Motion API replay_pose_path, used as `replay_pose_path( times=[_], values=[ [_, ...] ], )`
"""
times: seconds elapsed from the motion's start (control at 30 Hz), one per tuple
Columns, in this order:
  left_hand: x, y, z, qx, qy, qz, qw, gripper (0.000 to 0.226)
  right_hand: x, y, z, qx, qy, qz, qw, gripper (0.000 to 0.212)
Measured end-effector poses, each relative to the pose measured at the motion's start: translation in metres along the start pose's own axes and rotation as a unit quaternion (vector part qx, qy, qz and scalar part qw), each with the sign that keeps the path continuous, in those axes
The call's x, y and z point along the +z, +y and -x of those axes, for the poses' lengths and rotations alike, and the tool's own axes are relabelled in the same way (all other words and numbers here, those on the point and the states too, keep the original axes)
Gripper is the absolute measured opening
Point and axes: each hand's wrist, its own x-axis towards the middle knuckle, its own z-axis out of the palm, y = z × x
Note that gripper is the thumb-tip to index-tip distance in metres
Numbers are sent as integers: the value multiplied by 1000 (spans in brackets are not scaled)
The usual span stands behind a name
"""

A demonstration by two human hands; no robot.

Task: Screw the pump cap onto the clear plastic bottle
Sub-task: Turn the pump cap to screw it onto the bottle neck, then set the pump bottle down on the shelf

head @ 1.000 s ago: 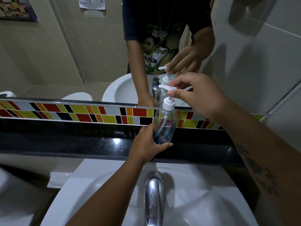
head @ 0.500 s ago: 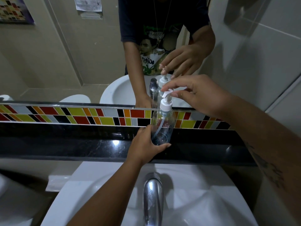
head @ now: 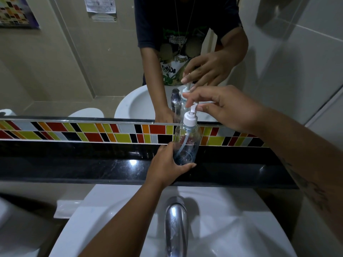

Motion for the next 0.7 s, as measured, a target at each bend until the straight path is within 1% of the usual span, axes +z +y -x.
replay_pose_path(
  times=[0.1,0.23,0.27,0.33,0.4,0.43,0.57,0.63,0.7],
  values=[
    [0,1,0,-3,-3,2,1000,74,2,3,1,-1,-3,3,1000,27],
    [-1,2,0,-8,-4,-1,1000,74,5,5,2,2,16,-10,1000,28],
    [-1,2,0,-8,-5,-1,1000,74,6,5,3,7,20,-32,999,33],
    [-1,2,0,-12,-9,3,1000,76,12,6,8,26,28,-96,995,56],
    [-2,2,-1,-22,-13,10,1000,82,21,11,15,39,58,-130,989,75],
    [-2,2,-1,-25,-16,14,999,87,27,15,20,47,77,-137,986,81],
    [-5,1,-1,-30,-28,51,998,104,54,39,37,106,134,-204,964,89],
    [-7,2,1,-30,-30,75,996,107,70,52,46,139,152,-225,953,90],
    [-10,5,2,-27,-32,96,995,104,83,64,54,171,160,-240,942,88]
  ],
)
